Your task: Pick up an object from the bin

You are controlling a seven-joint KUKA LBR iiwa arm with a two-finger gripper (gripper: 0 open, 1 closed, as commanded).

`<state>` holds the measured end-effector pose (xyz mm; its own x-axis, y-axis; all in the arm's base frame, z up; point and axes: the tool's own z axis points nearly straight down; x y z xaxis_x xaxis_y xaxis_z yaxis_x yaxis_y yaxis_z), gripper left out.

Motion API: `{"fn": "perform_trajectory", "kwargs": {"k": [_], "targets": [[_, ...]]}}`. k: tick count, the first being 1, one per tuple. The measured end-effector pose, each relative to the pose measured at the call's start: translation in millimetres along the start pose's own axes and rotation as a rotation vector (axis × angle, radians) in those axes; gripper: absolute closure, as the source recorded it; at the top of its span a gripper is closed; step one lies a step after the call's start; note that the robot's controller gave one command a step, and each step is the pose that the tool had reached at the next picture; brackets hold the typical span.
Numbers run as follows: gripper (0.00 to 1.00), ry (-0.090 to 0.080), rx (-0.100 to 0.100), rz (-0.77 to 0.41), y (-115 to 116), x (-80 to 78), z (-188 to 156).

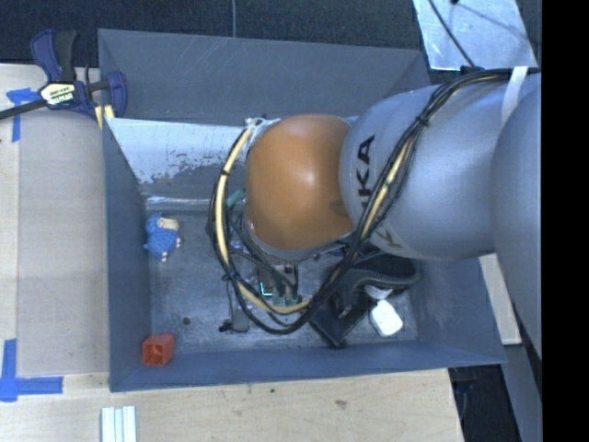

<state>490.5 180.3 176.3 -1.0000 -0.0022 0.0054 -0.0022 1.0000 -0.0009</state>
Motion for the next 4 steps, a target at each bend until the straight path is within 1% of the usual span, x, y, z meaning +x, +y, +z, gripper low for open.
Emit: {"fn": "perform_trajectory", "kwargs": {"k": [1, 2, 3, 4], "targets": [[0.00, -0.008, -0.003, 0.002, 47.3, -35.9, 42.2], [0.00, -0.010, -0.002, -0.017, 59.0, -110.7, 89.5], [1.00, -0.011, -0.001, -0.015, 58.3, -110.2, 85.9], [1.00, -0.016, -0.004, -0.044, 51.2, -90.6, -55.8]]}}
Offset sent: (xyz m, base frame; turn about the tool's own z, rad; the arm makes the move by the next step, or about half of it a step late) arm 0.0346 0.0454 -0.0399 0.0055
